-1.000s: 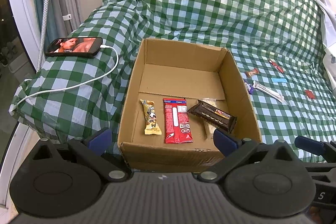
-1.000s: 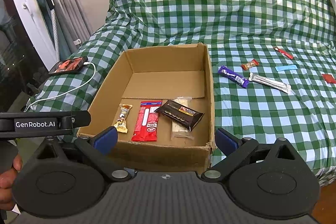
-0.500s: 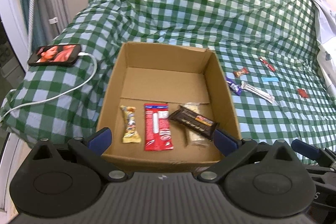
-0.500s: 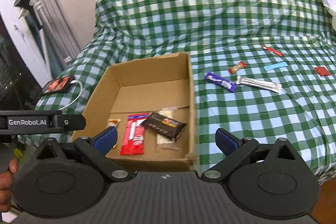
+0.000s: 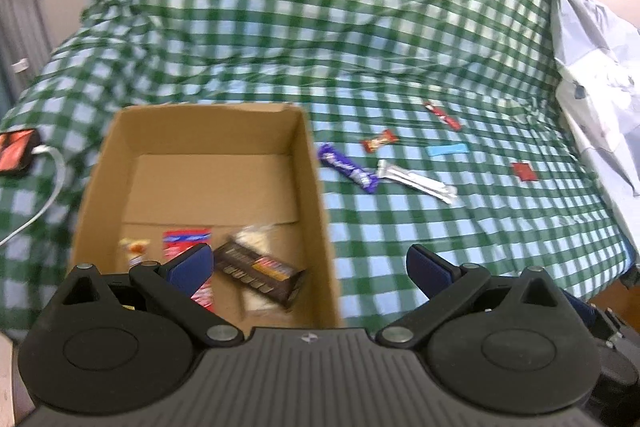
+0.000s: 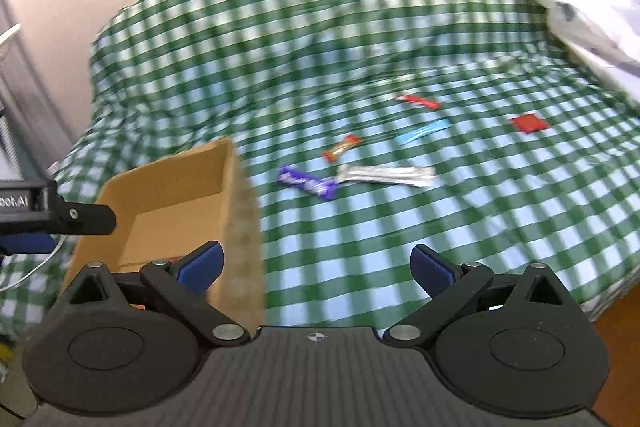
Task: Organize snacks
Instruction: 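Grasp the purple chocolate bar with the left tool while the right tool grasps the silver bar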
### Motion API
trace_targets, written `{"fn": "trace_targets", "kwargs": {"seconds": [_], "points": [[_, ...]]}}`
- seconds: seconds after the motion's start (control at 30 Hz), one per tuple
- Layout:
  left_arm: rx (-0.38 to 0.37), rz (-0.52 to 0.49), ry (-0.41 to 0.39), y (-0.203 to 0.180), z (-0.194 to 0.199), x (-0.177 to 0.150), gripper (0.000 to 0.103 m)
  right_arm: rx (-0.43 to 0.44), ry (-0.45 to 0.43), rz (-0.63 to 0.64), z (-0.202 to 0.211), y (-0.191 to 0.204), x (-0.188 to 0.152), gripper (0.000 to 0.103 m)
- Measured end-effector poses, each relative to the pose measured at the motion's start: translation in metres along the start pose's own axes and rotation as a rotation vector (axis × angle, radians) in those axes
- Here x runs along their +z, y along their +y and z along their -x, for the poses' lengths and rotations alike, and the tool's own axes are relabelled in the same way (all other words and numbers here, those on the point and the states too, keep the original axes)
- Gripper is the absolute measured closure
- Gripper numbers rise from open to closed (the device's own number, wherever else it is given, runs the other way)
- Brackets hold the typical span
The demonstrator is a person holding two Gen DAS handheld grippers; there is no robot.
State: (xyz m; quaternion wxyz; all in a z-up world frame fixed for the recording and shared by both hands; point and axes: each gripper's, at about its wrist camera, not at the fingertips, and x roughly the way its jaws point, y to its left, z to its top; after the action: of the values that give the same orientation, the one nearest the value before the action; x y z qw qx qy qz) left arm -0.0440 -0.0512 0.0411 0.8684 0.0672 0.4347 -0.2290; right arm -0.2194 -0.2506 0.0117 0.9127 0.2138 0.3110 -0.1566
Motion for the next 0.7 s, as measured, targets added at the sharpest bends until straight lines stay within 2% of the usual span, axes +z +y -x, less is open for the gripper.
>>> {"fn": "trace_targets", "kwargs": {"seconds": [0.13,0.4,0.57,0.7], "points": [[-0.022,0.014,0.031,-0.029,-0.034,0.025,0.000,-0.057,-0.017,-0.018,-0.009,-0.033,0.009,0.003],[0.013,0.041,0.134,-0.079,-0.138,0.070,0.000,-0.131,-0.003,-0.027,-0.057,-0.093,0.034,0.003],[0.083,0.140,0.164,-0.098,-0.222,0.088,0.000,-0.097,0.015,0.077,-0.125,-0.120,0.055,0.003],[0.137,0.187,0.192,-0.113,-0.285,0.096,0.000,-0.065,0.079,0.205,-0.195,-0.131,0.070,0.003]]}}
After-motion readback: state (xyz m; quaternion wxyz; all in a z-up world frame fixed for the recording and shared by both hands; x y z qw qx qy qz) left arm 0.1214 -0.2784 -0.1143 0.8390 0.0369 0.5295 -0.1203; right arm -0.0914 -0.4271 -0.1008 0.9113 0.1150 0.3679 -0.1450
